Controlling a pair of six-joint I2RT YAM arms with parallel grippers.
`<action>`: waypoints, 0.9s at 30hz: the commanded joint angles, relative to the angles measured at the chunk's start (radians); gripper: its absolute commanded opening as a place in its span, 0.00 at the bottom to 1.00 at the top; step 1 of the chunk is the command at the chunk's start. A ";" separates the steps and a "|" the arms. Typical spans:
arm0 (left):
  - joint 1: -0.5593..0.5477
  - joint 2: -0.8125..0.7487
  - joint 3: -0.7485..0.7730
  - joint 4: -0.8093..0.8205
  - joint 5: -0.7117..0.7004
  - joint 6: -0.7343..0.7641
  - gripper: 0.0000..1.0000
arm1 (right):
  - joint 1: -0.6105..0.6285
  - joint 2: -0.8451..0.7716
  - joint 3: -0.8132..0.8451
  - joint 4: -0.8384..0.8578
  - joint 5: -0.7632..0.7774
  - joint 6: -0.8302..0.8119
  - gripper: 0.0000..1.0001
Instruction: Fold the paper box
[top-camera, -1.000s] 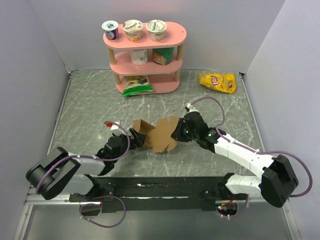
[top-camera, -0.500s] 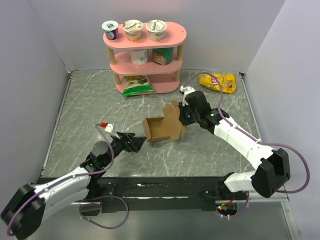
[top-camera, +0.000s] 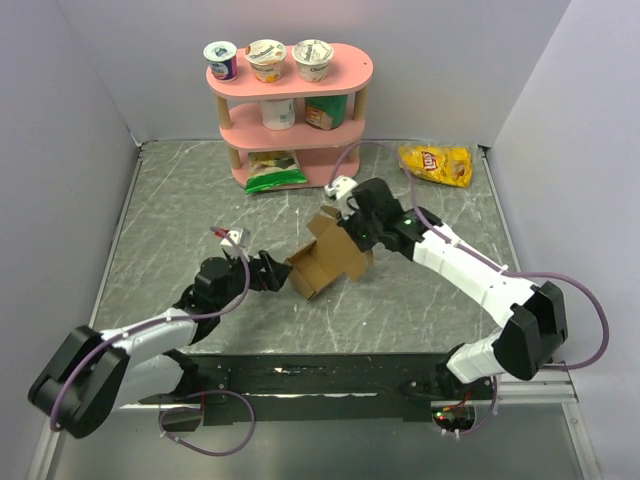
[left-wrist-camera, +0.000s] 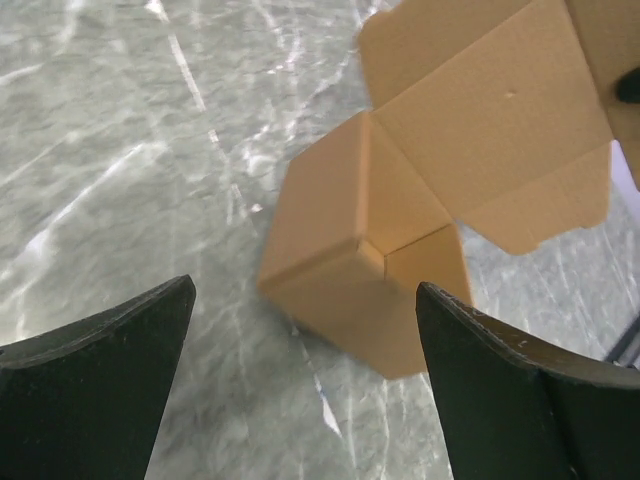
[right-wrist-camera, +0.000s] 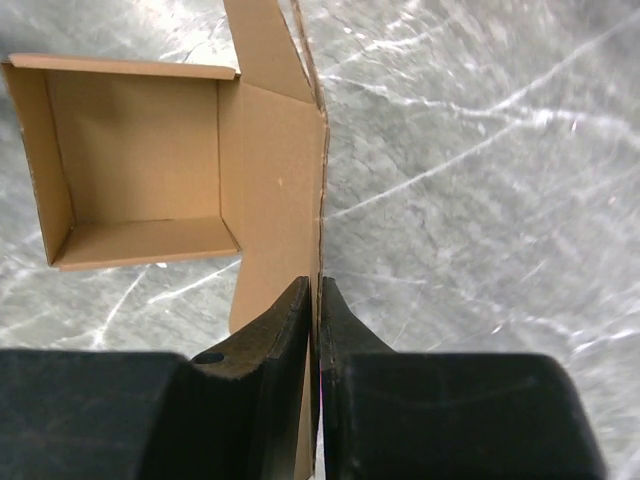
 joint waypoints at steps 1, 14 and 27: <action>0.019 0.036 0.057 0.170 0.135 0.040 0.99 | 0.087 0.047 0.070 -0.031 0.119 -0.099 0.16; 0.107 0.137 0.199 0.129 0.305 0.205 0.97 | 0.148 0.107 0.111 -0.005 0.084 -0.177 0.20; 0.107 0.297 0.252 0.253 0.387 0.302 0.97 | 0.151 0.112 0.125 -0.014 0.008 -0.202 0.20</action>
